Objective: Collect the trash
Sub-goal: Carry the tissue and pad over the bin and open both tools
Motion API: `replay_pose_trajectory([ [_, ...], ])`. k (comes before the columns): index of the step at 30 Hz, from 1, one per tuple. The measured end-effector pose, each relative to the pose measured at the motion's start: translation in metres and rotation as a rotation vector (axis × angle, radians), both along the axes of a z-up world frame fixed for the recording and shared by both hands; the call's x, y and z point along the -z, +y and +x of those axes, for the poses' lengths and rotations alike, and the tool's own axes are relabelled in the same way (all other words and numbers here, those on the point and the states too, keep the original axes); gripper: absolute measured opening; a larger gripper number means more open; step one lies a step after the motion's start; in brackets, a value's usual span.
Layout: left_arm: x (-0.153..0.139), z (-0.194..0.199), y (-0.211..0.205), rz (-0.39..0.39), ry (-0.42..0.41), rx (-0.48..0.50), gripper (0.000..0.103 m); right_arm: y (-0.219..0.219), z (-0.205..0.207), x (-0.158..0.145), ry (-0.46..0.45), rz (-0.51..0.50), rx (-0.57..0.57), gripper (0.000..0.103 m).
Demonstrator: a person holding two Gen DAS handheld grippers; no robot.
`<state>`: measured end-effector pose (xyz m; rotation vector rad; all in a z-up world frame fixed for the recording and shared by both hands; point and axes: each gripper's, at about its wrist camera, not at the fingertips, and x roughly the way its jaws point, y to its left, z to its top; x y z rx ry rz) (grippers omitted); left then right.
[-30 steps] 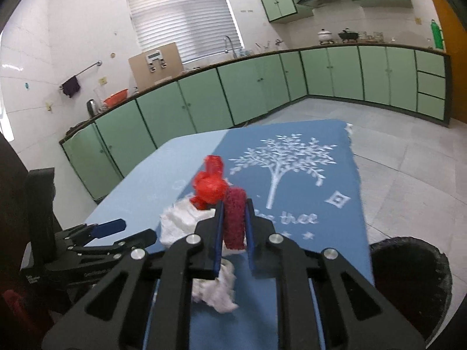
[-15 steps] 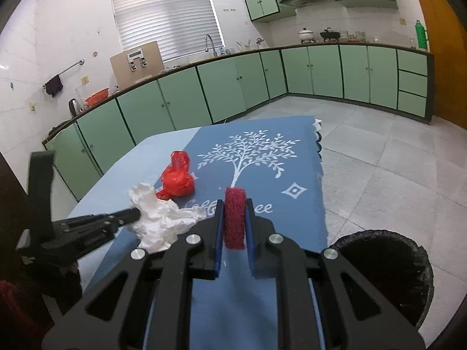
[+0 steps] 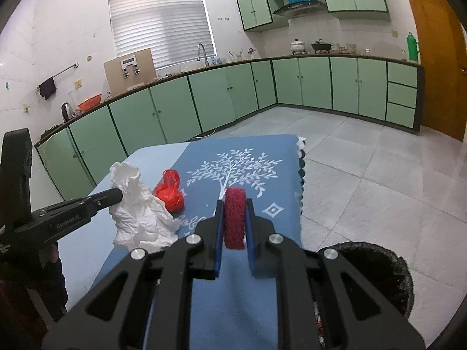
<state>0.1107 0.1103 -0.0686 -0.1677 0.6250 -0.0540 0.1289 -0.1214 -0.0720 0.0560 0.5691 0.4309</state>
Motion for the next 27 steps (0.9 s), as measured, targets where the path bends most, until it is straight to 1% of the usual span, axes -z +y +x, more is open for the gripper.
replay_pose_trajectory([
  [7,-0.023,0.004,-0.028,-0.014,-0.063,0.074,0.003,-0.018,-0.005,-0.018,-0.029,-0.018,0.037,0.013],
  [12,-0.037,0.013,-0.054,-0.032,-0.097,0.136,0.003,-0.040,-0.008,-0.027,-0.048,-0.016,0.078,0.013],
  [19,-0.041,0.019,-0.094,-0.043,-0.106,0.230,0.003,-0.084,-0.015,-0.035,-0.068,-0.026,0.166,0.013],
  [22,-0.041,0.022,-0.115,-0.051,-0.102,0.276,0.003,-0.101,-0.018,-0.034,-0.068,-0.030,0.203,0.012],
  [27,-0.038,0.031,-0.155,-0.040,-0.096,0.355,0.003,-0.136,-0.023,-0.025,-0.053,-0.037,0.280,0.012],
])
